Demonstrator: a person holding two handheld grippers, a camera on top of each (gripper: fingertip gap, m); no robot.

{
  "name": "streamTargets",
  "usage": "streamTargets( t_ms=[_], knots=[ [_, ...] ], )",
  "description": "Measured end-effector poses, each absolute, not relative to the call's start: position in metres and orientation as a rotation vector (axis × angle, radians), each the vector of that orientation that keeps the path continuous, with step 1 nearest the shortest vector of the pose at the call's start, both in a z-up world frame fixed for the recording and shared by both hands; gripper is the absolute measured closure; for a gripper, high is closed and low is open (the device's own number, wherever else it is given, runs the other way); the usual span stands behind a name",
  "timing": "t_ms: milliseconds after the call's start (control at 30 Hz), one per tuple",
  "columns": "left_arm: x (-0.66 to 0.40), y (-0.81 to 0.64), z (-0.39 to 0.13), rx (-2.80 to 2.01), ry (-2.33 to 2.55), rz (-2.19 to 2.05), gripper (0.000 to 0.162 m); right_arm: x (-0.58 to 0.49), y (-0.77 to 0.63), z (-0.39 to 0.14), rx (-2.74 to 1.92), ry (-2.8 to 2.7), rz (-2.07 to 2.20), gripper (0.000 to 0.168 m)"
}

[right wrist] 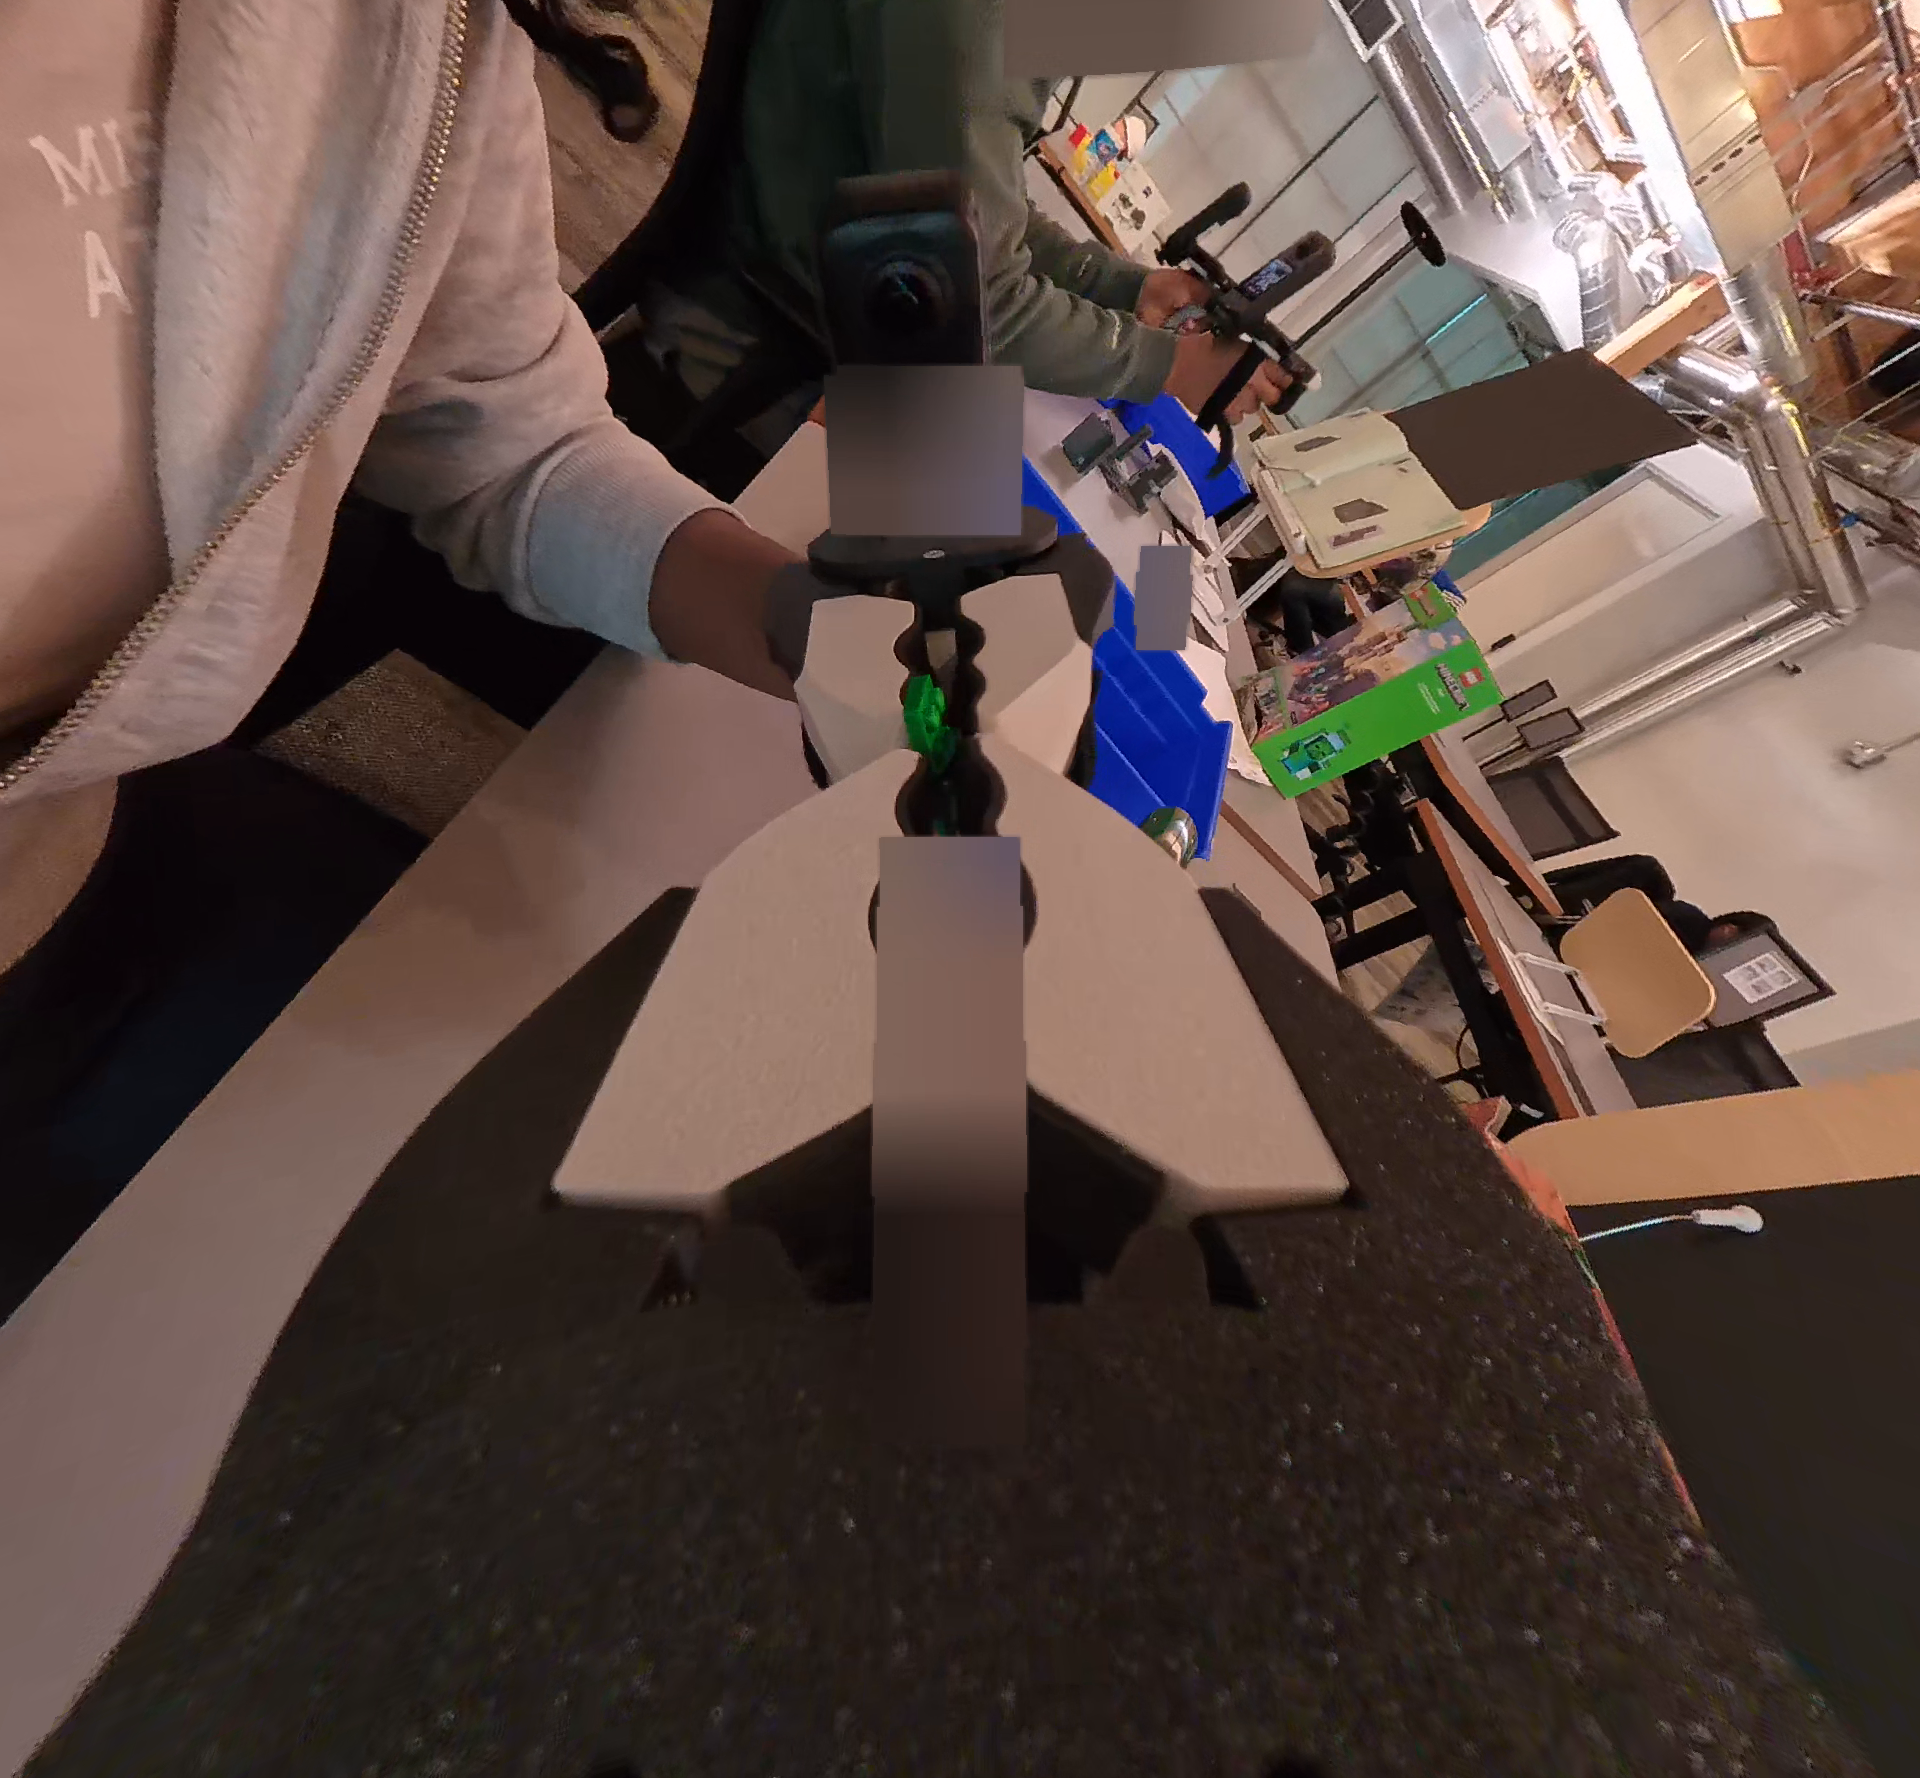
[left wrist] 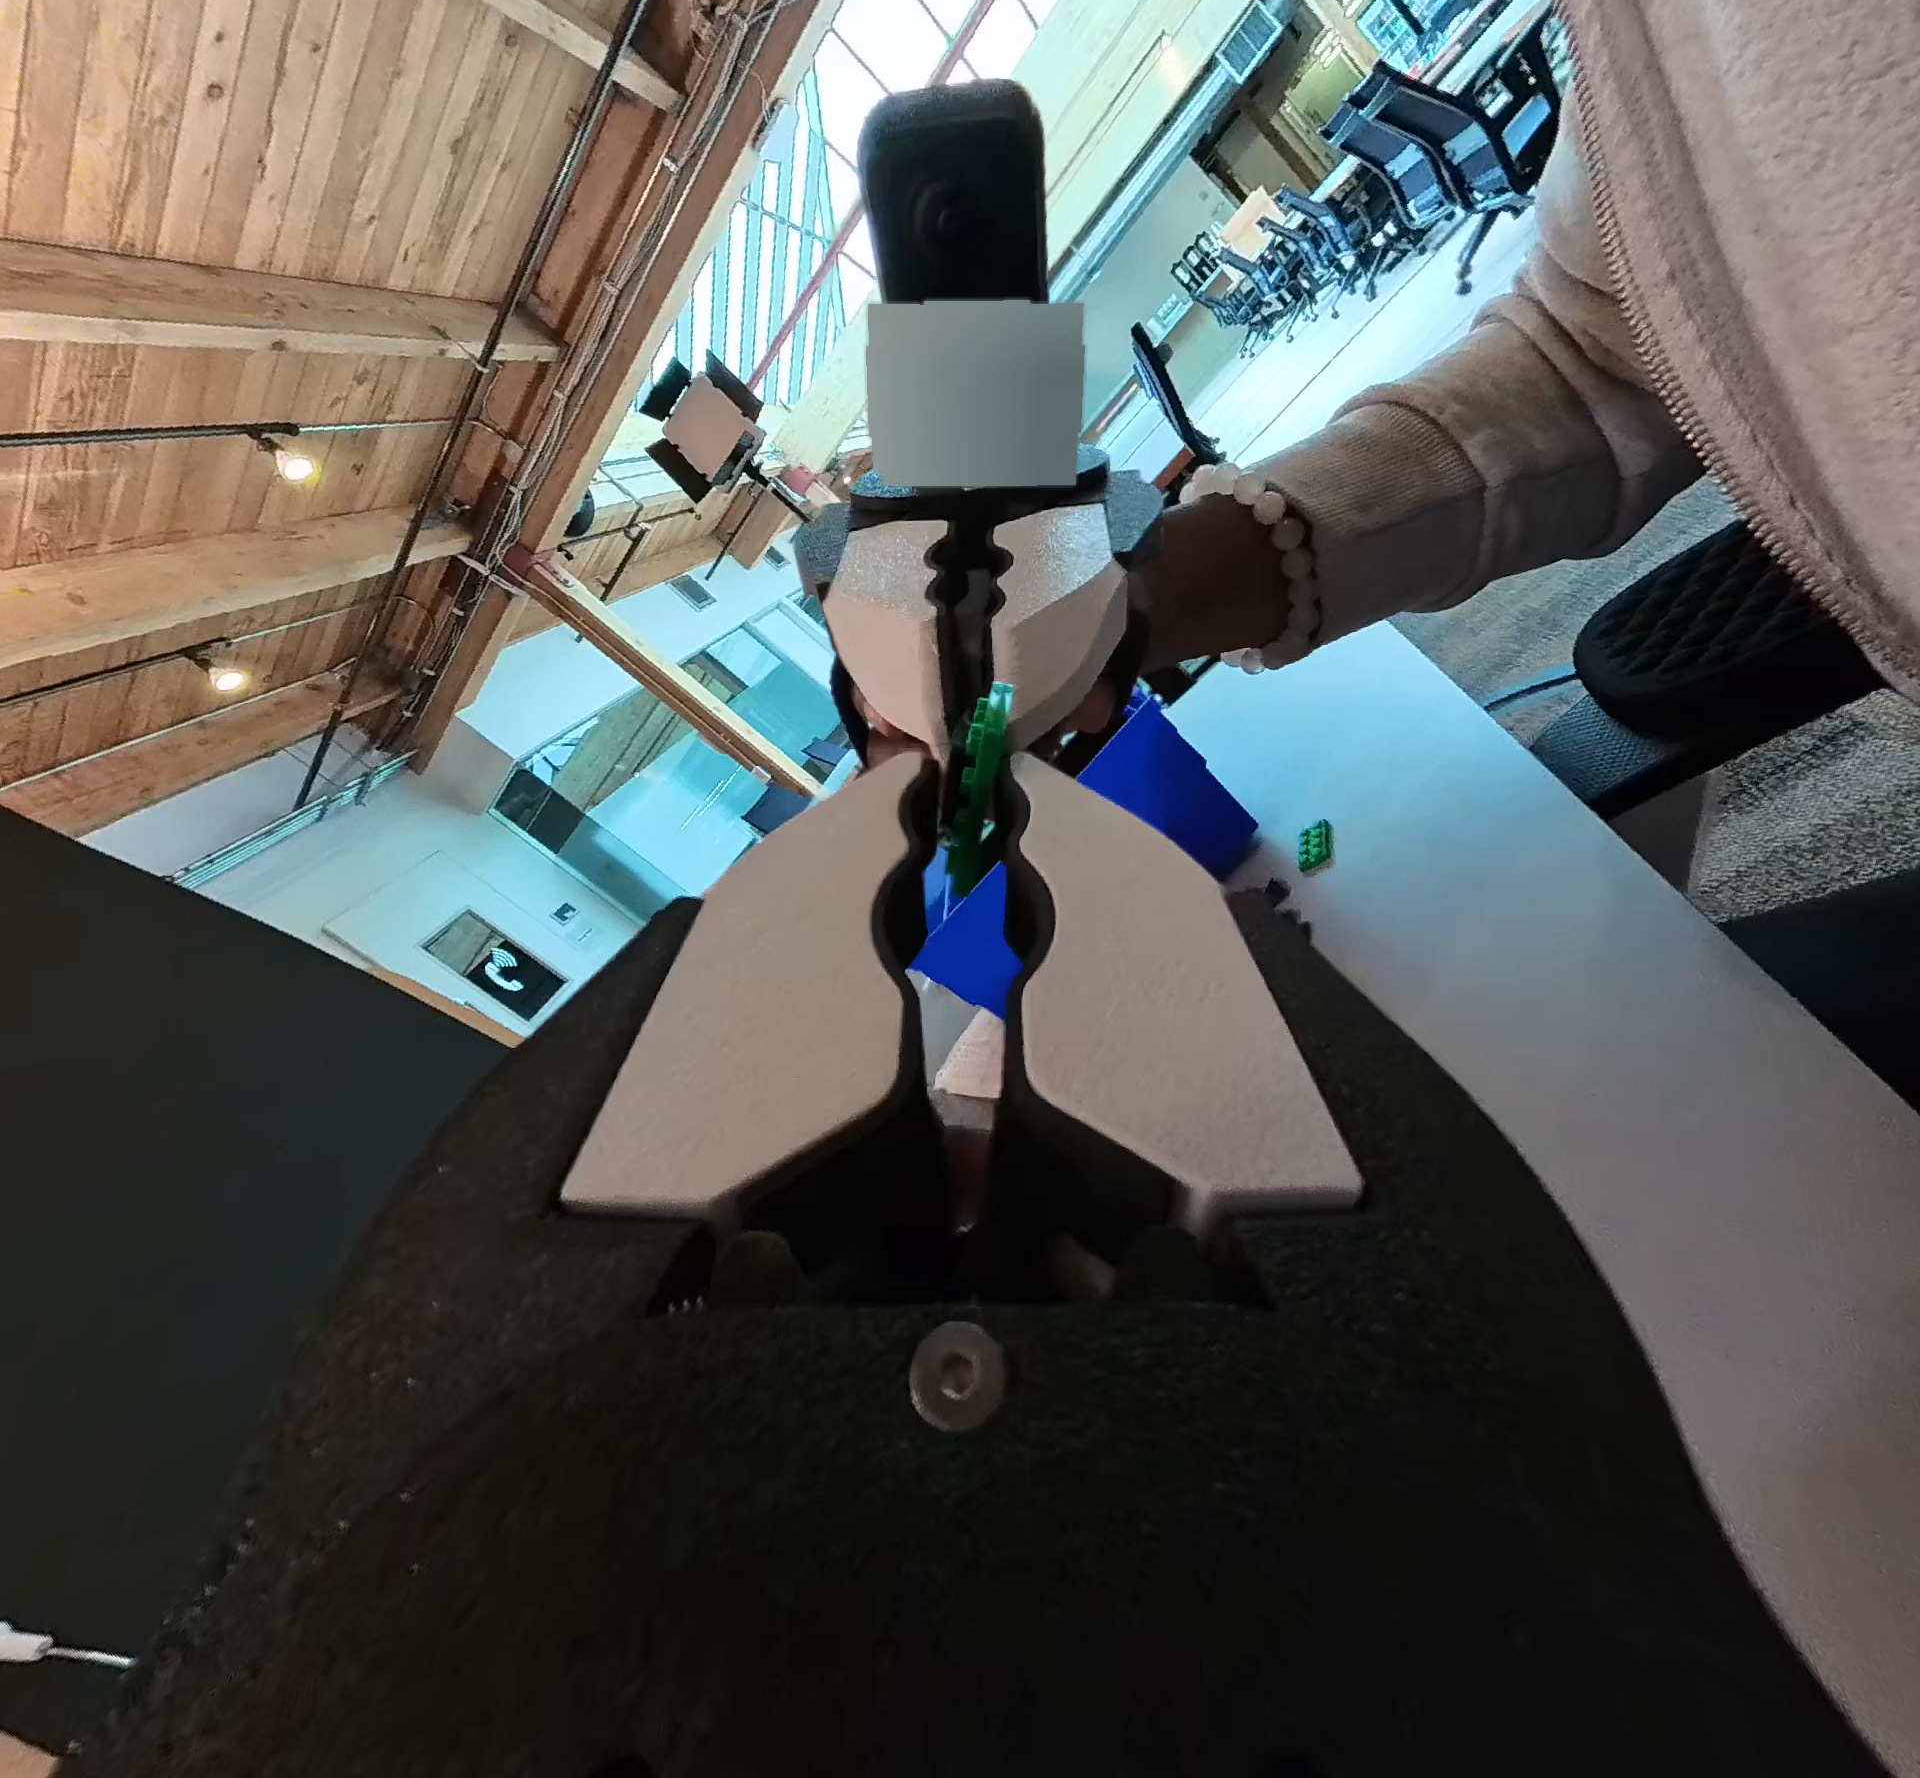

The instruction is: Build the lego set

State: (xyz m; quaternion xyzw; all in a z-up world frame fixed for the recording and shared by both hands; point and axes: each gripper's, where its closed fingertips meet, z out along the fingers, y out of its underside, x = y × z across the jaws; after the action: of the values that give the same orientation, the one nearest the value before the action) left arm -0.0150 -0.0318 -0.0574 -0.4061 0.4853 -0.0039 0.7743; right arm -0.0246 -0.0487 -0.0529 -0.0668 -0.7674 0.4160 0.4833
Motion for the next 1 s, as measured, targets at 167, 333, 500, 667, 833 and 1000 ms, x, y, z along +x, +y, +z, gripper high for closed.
streamTargets(
  t_ms=[167,333,500,667,833,1000],
  knots=[
    [-0.015,-0.030,-0.061,-0.887,1.070,0.003,0.156,-0.025,-0.047,-0.055,-0.157,-1.886,0.973,0.164],
    [-0.015,-0.031,-0.059,-0.888,1.058,-0.032,0.157,-0.026,-0.048,-0.053,-0.179,-1.852,0.974,0.162],
    [-0.015,-0.028,-0.061,-0.910,1.050,-0.038,0.157,-0.030,-0.050,-0.053,-0.211,-1.780,0.922,0.146],
    [-0.023,-0.022,-0.059,-0.934,1.016,-0.001,0.157,-0.035,-0.047,-0.054,-0.235,-1.719,0.808,0.157],
    [-0.025,-0.019,-0.059,-0.950,1.010,0.040,0.157,-0.034,-0.042,-0.051,-0.256,-1.670,0.784,0.156],
    [-0.024,-0.017,-0.060,-0.953,1.017,0.070,0.157,-0.033,-0.039,-0.051,-0.296,-1.657,0.796,0.159]
  ],
)
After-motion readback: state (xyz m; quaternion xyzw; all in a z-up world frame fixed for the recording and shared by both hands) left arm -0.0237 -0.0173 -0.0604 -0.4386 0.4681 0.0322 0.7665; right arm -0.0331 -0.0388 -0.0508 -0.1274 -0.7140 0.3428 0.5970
